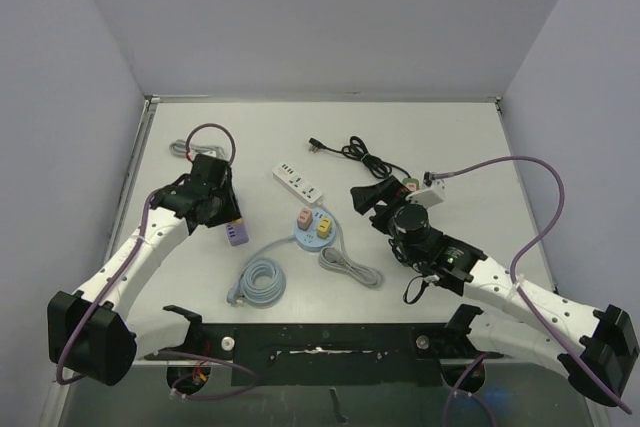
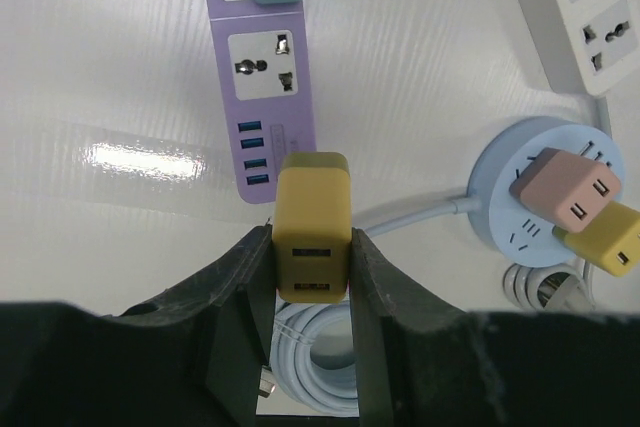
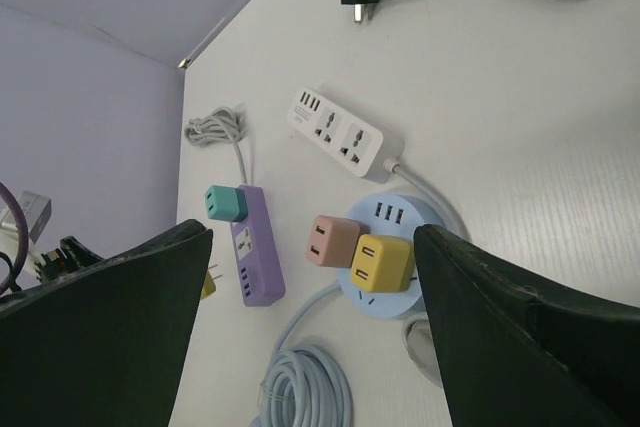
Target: Insert the plug
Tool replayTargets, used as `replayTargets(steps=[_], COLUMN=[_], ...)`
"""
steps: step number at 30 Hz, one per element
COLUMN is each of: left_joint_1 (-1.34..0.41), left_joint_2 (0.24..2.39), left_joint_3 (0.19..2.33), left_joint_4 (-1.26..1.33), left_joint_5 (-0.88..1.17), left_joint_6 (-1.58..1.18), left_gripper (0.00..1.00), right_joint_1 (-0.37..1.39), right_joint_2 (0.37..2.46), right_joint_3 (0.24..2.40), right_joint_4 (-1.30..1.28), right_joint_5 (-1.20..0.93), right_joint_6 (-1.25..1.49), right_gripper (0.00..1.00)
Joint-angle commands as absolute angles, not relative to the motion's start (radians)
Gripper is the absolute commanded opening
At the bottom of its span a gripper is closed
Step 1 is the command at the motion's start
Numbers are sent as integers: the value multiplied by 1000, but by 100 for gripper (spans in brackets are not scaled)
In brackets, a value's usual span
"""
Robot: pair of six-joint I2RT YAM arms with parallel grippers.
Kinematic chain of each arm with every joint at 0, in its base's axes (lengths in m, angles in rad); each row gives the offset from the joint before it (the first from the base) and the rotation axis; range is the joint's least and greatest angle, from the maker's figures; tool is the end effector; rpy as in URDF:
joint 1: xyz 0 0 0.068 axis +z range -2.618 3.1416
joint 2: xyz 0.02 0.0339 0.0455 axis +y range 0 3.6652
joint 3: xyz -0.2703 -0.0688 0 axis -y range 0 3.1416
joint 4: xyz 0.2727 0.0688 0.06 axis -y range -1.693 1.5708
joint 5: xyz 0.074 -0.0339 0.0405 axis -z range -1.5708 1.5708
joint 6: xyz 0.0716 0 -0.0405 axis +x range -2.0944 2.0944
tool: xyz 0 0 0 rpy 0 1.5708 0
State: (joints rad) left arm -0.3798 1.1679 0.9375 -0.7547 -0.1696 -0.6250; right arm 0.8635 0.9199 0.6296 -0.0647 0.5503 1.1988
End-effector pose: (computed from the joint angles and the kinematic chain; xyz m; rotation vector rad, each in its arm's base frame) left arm 0.2581 -0.0900 0.2378 -0.3758 2.5165 -0.1798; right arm 0.1982 0.1743 0.2610 0.6968 1.8422 0.8733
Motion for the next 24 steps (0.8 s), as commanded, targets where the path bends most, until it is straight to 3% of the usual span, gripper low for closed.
replayTargets(steps=[1, 24], left_joint_1=[-322, -193], left_joint_2=[1207, 1446], left_joint_3=[1025, 1114], left_joint_4=[-765, -714], left_joint_5=[-135, -64], left_joint_6=[-572, -487], left_gripper=[26, 27], right_joint_1=[855, 847], right_joint_2=[883, 755], right_joint_3=[615, 549], right_joint_4=[-71, -182], right_joint_5=[624, 709], right_joint_6=[1177, 1188], right_gripper=[84, 85])
